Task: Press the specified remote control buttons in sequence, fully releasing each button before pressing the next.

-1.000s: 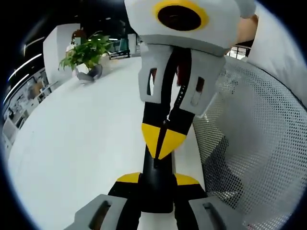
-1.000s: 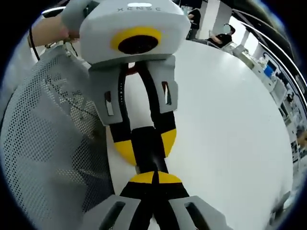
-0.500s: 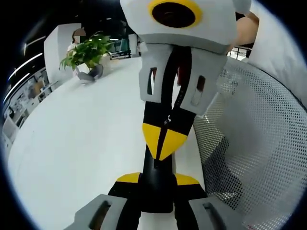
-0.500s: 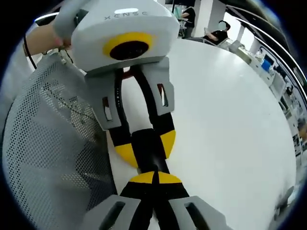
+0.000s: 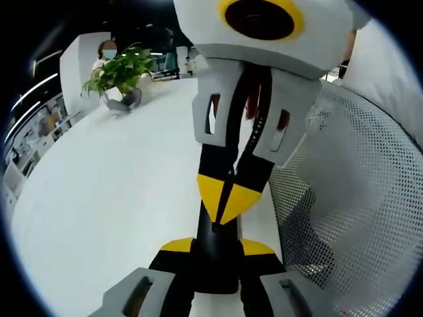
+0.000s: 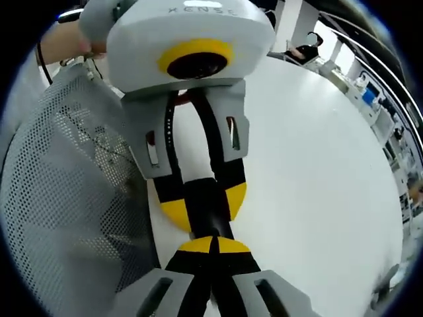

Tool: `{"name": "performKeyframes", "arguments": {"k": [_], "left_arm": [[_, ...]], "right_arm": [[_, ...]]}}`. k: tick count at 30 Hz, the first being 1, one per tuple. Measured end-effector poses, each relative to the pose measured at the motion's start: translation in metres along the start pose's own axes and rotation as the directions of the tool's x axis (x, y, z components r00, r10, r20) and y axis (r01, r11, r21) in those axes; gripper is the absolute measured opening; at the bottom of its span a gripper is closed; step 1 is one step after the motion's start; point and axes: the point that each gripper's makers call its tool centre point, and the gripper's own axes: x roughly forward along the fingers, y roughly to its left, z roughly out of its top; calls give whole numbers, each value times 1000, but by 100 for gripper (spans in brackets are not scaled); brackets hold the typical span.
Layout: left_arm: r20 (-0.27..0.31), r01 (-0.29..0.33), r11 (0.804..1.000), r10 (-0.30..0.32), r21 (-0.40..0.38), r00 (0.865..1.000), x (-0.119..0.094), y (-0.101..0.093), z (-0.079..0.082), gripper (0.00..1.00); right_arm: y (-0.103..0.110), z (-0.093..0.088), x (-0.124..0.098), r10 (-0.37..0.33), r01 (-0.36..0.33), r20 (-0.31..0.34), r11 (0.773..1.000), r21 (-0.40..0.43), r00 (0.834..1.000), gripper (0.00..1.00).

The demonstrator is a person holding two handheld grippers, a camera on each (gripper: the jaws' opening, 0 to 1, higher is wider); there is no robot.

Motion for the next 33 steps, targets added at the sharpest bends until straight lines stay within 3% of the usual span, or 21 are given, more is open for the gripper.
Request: {"name": "performKeyframes", "arguments": {"k": [10,26,30,33], "left_arm": [[-3,1,1000,-1,0,1000,-1,0,0,24],[-42,2,1000,-1,17,999,0,-1,0,24],[-49,-6,1000,6,7,999,0,0,0,24],[-50,-7,1000,7,1,999,0,0,0,24]], "right_arm": [[1,3,2,15,-15,5,1000,-12,1000,0],[3,6,6,-54,53,-2,996,-77,999,0],[0,5,6,-32,34,35,998,-53,999,0],[2,7,3,30,-32,123,999,15,992,0]]}}
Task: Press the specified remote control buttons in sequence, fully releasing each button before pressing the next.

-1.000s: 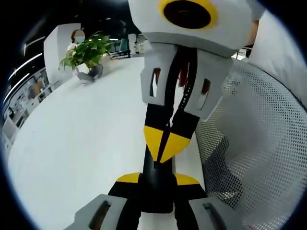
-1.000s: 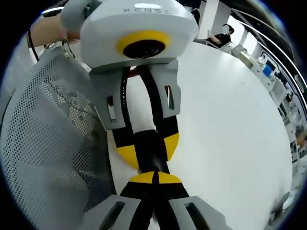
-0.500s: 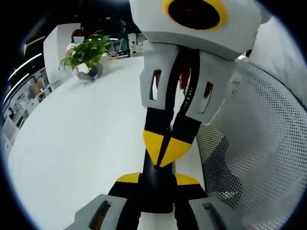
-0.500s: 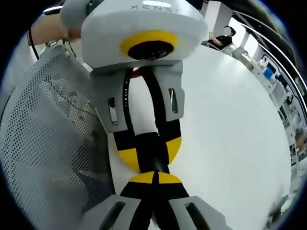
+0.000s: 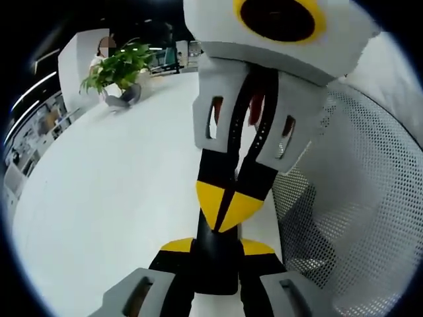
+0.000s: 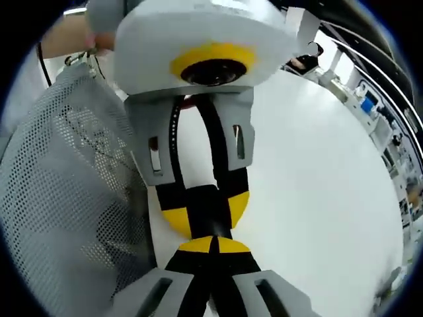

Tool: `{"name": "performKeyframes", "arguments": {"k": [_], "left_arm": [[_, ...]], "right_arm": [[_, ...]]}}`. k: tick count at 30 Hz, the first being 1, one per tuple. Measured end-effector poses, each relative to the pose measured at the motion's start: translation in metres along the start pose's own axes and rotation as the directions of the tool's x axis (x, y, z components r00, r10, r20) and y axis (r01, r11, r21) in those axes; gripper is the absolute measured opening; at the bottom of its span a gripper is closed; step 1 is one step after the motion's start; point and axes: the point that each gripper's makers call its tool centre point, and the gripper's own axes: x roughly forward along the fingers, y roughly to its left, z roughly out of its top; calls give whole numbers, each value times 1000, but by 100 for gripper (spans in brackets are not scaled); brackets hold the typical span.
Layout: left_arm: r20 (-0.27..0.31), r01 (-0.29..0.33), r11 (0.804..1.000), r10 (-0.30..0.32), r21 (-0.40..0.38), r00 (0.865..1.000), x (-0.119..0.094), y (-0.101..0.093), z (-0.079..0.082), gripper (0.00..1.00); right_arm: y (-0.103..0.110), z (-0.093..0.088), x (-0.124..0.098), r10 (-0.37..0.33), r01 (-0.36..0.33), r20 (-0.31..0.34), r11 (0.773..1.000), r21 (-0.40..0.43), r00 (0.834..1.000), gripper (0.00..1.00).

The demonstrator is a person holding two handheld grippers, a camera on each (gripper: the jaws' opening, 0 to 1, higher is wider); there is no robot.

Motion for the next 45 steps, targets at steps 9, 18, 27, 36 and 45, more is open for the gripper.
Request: {"name": "performKeyframes", "arguments": {"k": [9,18,27,36,45], "left_arm": [[-24,-11,1000,11,-8,1000,0,-1,1,24],[-90,-5,1000,6,8,996,0,-2,1,24],[-123,-33,999,30,-19,992,1,-2,0,25],[-54,-212,971,208,-107,977,-8,5,3,28],[214,-321,857,429,-403,878,-79,3,35,62]], "right_arm": [[-4,-22,-17,64,-61,49,997,-52,997,0],[-14,-43,-23,91,-89,78,995,-38,993,27],[-8,-51,-19,99,-95,54,993,-71,994,23],[-9,-51,-19,73,-70,34,994,-89,997,21],[-9,-52,-18,82,-79,22,992,-96,996,21]]}}
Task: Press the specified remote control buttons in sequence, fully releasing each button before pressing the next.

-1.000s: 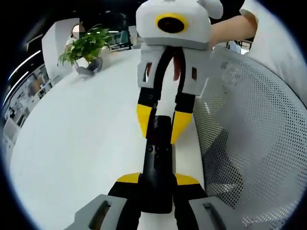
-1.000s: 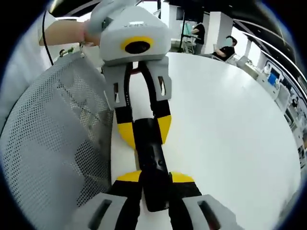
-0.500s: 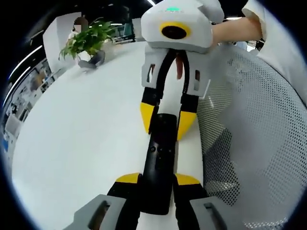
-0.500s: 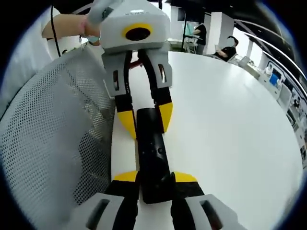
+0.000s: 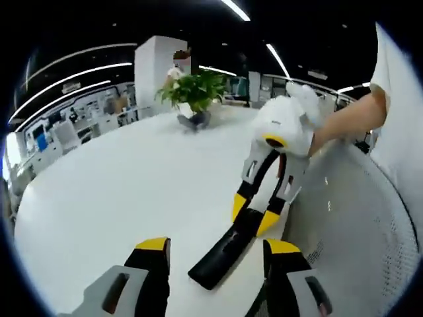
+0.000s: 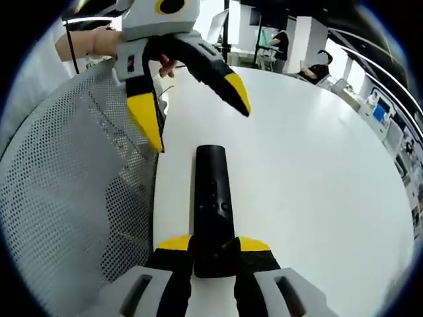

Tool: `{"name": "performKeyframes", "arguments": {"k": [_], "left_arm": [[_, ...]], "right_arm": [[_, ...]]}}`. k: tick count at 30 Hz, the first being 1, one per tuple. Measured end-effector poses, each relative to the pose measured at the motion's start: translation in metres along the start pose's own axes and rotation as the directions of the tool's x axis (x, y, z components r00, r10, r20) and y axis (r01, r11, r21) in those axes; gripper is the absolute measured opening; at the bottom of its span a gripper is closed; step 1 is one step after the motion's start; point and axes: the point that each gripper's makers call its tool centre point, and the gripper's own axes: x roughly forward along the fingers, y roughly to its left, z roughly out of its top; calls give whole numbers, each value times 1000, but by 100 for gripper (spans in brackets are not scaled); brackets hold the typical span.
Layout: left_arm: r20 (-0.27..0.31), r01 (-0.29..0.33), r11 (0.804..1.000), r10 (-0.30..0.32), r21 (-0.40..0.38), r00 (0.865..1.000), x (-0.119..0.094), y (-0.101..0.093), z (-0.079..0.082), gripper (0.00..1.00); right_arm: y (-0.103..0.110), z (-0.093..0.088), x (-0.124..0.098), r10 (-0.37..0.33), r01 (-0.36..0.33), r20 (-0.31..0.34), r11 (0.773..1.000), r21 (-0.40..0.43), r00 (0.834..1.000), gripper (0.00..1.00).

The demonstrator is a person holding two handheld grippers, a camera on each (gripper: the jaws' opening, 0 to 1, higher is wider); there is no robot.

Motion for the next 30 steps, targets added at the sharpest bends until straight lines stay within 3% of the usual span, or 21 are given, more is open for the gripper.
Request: {"name": "performKeyframes", "arguments": {"k": [2,5,6,9,12,16,17,18,19,20,24,30], "left_arm": [[63,-59,998,61,-32,996,-18,3,7,73],[133,-139,988,148,-71,980,-38,9,12,86],[164,-186,980,195,-69,967,-45,14,13,89],[227,-245,967,256,-75,940,-55,18,15,97],[289,-249,959,280,-138,915,-56,19,23,96],[268,-289,948,316,-134,910,-57,30,17,100],[315,-272,942,323,-195,892,-62,31,24,100],[335,-265,941,323,-208,885,-63,31,27,100],[383,-261,941,327,-214,864,-68,31,35,100],[395,-265,941,329,-208,858,-69,32,36,100],[366,-279,939,337,-201,868,-67,32,32,100],[371,-284,939,339,-195,865,-68,32,32,100]], "right_arm": [[0,0,0,2,-2,-2,1000,1,1000,21],[0,0,0,6,-6,-8,1000,0,1000,21],[0,0,0,7,-7,-11,1000,-1,1000,21],[-1,0,1,12,-12,-17,1000,3,1000,21],[-2,1,0,22,-22,-21,1000,5,1000,21],[-2,0,0,24,-25,-37,1000,-9,999,21],[-2,1,0,26,-27,-40,1000,-9,999,21],[-4,0,0,22,-23,-48,1000,-17,999,21],[-5,1,0,20,-21,-51,1000,-23,998,21],[-7,1,1,18,-19,-55,1000,-22,998,21],[-23,2,2,6,-9,-75,999,-39,997,21],[-51,7,5,-4,2,-85,1000,-20,996,21]]}}
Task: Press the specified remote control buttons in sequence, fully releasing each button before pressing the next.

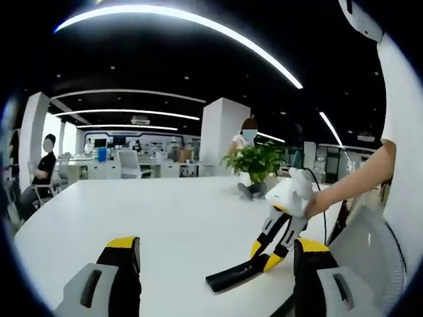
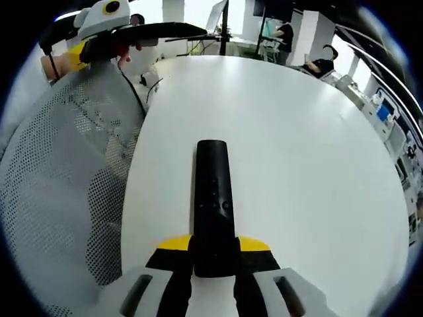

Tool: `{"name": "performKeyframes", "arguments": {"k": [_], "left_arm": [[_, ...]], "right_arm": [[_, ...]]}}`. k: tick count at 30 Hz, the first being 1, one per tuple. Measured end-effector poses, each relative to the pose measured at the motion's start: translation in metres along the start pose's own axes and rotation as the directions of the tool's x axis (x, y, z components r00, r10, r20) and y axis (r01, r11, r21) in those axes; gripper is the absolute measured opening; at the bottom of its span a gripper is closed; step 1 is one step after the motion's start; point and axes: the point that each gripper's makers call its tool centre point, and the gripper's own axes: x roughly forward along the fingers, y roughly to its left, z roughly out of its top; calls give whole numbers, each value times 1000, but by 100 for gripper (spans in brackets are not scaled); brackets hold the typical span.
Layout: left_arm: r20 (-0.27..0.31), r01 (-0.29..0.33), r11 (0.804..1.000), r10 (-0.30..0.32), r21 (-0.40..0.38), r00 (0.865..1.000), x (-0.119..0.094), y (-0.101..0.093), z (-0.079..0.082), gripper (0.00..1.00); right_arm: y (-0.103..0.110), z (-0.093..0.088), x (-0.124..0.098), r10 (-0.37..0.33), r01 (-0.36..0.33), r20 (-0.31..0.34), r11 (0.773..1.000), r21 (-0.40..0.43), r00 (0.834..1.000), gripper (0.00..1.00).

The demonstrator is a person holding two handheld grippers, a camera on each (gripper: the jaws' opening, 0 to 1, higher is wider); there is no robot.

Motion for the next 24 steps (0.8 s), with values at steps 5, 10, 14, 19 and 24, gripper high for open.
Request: {"name": "performKeyframes", "arguments": {"k": [5,10,14,19,24], "left_arm": [[3,-8,1000,8,10,1000,0,1,1,100],[-5,-13,1000,13,17,1000,0,2,-1,100],[-4,-12,1000,12,14,1000,0,3,-1,100],[-8,-9,1000,9,12,1000,0,2,-2,100],[-6,-1,1000,1,5,1000,0,1,-2,100]], "right_arm": [[-24,2,2,-11,11,-11,1000,17,1000,21],[-44,3,3,-16,16,-12,999,39,1000,21],[-61,4,5,-25,26,-14,998,59,1000,21],[-78,6,7,-20,22,-27,998,54,999,21],[-91,7,9,-18,21,-40,998,62,999,21]]}}
